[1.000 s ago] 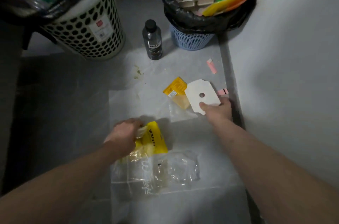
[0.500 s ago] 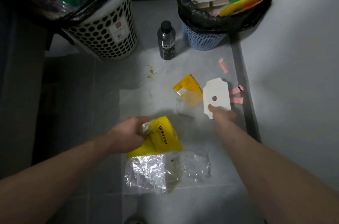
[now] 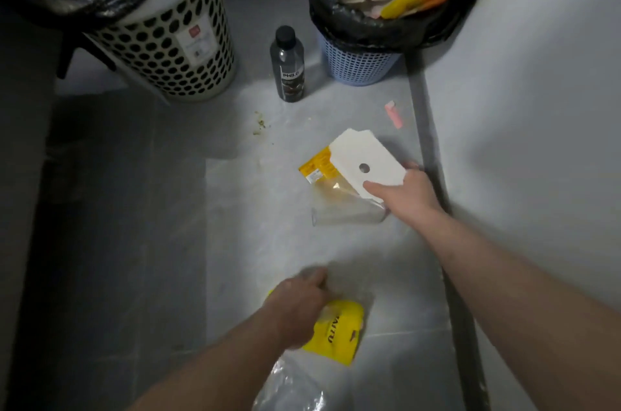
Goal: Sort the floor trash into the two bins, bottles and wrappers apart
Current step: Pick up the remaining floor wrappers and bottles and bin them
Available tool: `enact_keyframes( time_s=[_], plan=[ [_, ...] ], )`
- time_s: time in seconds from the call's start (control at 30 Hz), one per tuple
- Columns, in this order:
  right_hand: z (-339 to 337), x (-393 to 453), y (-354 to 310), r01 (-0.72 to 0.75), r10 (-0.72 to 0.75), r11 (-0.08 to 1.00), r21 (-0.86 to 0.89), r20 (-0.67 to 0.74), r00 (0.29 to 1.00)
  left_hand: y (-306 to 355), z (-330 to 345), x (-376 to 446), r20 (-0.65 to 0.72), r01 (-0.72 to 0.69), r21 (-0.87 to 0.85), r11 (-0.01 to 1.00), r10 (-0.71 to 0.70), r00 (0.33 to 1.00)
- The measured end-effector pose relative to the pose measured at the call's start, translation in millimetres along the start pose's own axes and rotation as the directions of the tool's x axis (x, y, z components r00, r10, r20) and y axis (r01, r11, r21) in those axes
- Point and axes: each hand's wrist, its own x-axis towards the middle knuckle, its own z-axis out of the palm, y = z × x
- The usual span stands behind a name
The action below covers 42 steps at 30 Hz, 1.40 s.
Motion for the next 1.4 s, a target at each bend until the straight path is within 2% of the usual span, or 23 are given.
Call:
enact_keyframes(
  time_s=[0.1,0.17,0.33,0.4,0.47,0.57,0.63,0.7,0.77,0.83,0.9,0.97,1.03,1.1,1.17,1.27,1.33,1.4],
  plan=[
    [17.1,25.5,12.1,0.015,-0.014,0.973,-0.232,0.007,1.0,-23.8,-11.9,-5.0,-0.104,0.022,-0.024,0.999,-0.024,0.994],
    [18.3,18.0,6.0,-0.021,0.015,0.958,-0.285,-0.024,1.0,-48.0,-30.5,-13.1,-0.175,0.047,-0.067,0.997,-0.058,0.983],
    [12.5,1.4,14.4,-0.227,0.217,0.965,-0.135,-0.084,0.973,-92.4,-77.9,-45.9,-0.314,0.011,-0.386,0.923,-0.142,0.939],
    [8.8,-10.9,12.0,-0.242,0.237,0.97,-0.026,-0.129,0.963,-100.6,-84.2,-58.7,-0.282,0.05,-0.456,0.888,-0.197,0.939],
    [8.8,-25.4,3.7,-0.183,0.187,0.982,0.041,-0.145,0.972,-98.1,-77.0,-72.3,-0.155,0.117,-0.479,0.87,-0.215,0.964],
    [16.9,-42.5,-11.1,-0.051,0.052,0.999,0.009,-0.052,0.997,-73.6,-50.1,-92.2,0.045,0.092,-0.396,0.913,-0.081,0.996],
    [28.4,-42.0,-20.6,0.038,-0.035,0.998,-0.05,0.055,0.998,-46.9,-28.9,-97.9,0.193,0.046,-0.232,0.972,0.0,0.981],
    [43.2,-28.6,-28.6,0.143,-0.122,0.982,-0.124,0.161,0.979,-21.5,-7.3,-92.0,0.32,0.013,-0.087,0.996,0.015,0.947],
    [59.3,-8.9,-31.5,0.179,-0.143,0.962,-0.207,0.178,0.974,-3.7,16.8,-83.5,0.36,-0.01,-0.007,1.0,0.012,0.933],
    [71.7,6.0,-31.9,0.123,-0.098,0.97,-0.21,0.124,0.987,4.8,38.9,-77.2,0.332,-0.089,0.063,0.994,0.063,0.941],
    [78.7,9.0,-25.9,0.095,-0.082,0.974,-0.207,0.071,0.994,7.1,57.1,-71.2,0.309,-0.147,0.22,0.964,0.075,0.948],
    [82.5,0.1,-12.6,0.083,-0.081,0.977,-0.195,0.018,0.997,12.0,66.2,-70.1,0.292,-0.087,0.232,0.969,0.016,0.956],
    [81.7,-15.1,6.3,0.048,-0.053,0.982,-0.185,-0.023,0.998,19.8,60.7,-70.3,0.293,0.092,0.098,0.991,-0.117,0.949],
    [80.5,-30.7,22.6,0.002,-0.011,0.977,-0.212,-0.041,0.999,14.0,50.9,-73.0,0.284,0.23,0.054,0.972,-0.236,0.929],
    [77.0,-46.9,36.0,-0.061,0.055,0.965,-0.253,-0.032,0.998,0.9,37.4,-75.6,0.195,0.303,0.036,0.952,-0.304,0.932],
    [61.2,-82.2,45.6,-0.189,0.187,0.957,-0.221,-0.028,0.982,-21.5,3.5,-93.8,0.053,0.387,-0.093,0.917,-0.384,0.922],
    [40.1,-117.8,43.8,-0.251,0.248,0.954,-0.164,-0.042,0.968,-28.3,-25.7,-117.8,-0.03,0.456,-0.232,0.859,-0.475,0.879],
    [8.6,-162.6,30.7,-0.304,0.3,0.949,-0.085,-0.059,0.952,-20.7,-56.4,-150.5,-0.054,0.513,-0.346,0.786,-0.563,0.825]
  ],
)
